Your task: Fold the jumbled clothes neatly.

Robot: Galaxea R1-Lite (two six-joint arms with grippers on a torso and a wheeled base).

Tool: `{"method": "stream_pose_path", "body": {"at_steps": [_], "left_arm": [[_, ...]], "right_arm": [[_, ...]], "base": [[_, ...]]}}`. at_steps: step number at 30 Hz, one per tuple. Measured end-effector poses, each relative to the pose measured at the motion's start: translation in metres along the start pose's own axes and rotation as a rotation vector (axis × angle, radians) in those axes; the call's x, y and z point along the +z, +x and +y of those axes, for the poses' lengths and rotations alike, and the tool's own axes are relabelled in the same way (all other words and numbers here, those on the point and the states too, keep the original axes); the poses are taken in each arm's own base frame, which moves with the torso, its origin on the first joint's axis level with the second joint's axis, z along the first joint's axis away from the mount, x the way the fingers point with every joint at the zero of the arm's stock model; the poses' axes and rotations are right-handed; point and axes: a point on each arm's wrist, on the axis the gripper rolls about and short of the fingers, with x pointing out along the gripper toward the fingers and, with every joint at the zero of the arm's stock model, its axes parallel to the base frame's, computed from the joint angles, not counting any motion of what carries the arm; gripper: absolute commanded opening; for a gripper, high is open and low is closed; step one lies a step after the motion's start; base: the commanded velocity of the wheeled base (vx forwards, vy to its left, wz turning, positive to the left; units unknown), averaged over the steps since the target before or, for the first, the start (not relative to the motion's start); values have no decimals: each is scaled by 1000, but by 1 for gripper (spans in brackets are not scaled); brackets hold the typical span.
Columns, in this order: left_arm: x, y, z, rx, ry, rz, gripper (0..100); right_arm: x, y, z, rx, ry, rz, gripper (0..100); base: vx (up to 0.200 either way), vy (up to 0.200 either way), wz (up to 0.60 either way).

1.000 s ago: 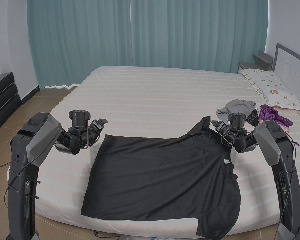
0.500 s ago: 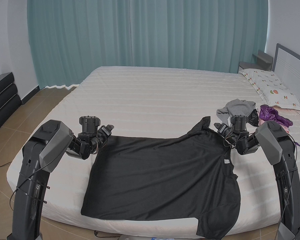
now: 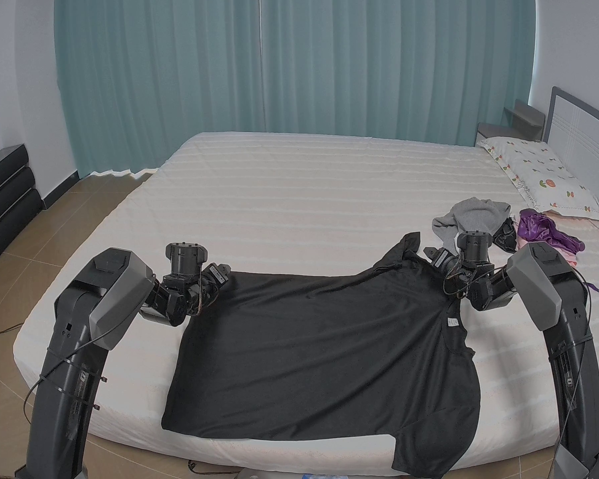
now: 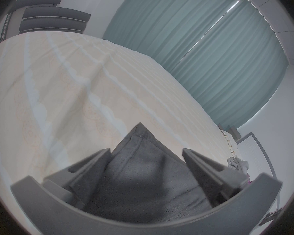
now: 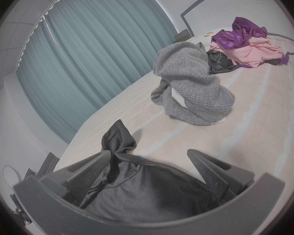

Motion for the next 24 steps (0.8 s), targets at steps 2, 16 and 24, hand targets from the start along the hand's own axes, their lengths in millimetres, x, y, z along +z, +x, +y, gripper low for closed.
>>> {"method": "stream_pose_path", "body": {"at_steps": [2, 16, 24], "left_arm": [[-1, 0, 0, -1, 1, 0, 0], [15, 3, 0, 55, -31, -153, 0], [20, 4, 4, 55, -38, -173, 0]], "right_arm": [[-2, 0, 1, 1, -3, 3, 100], [-8, 0, -2, -6, -28, 18, 100], [-13, 2, 2, 6, -48, 21, 100]], "base": [[0, 0, 0], [0, 0, 0], [0, 0, 0]]}}
